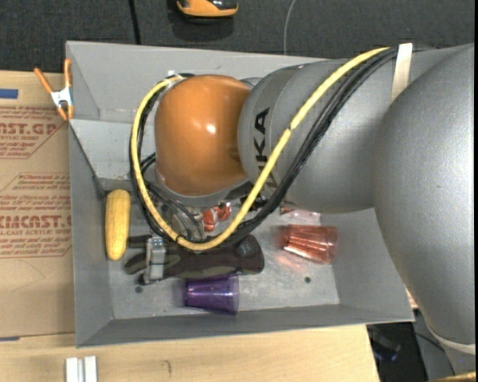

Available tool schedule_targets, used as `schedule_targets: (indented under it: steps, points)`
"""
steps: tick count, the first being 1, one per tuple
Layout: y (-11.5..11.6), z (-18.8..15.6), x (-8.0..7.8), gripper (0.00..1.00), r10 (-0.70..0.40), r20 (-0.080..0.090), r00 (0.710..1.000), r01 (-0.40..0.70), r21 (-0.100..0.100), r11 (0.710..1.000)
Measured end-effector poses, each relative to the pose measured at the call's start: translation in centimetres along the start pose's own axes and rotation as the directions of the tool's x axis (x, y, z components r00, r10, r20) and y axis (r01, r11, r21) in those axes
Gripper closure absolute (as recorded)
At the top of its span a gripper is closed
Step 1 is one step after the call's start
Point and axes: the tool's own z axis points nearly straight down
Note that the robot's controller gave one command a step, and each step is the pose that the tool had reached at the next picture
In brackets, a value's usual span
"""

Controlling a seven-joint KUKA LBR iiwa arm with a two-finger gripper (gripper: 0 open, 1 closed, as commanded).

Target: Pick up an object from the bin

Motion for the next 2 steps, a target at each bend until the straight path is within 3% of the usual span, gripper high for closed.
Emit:
schedule_targets:
  steps: [1, 2]
  points:
    - [-3.43, 10.04, -0.69, 1.0, -0.225, -0.001, 0.974, 0.225, 0.001, 0.974]
    - [-3.41, 10.03, -0.69, 0.0, -0.225, -0.001, 0.974, 0.225, 0.0, 0.974]
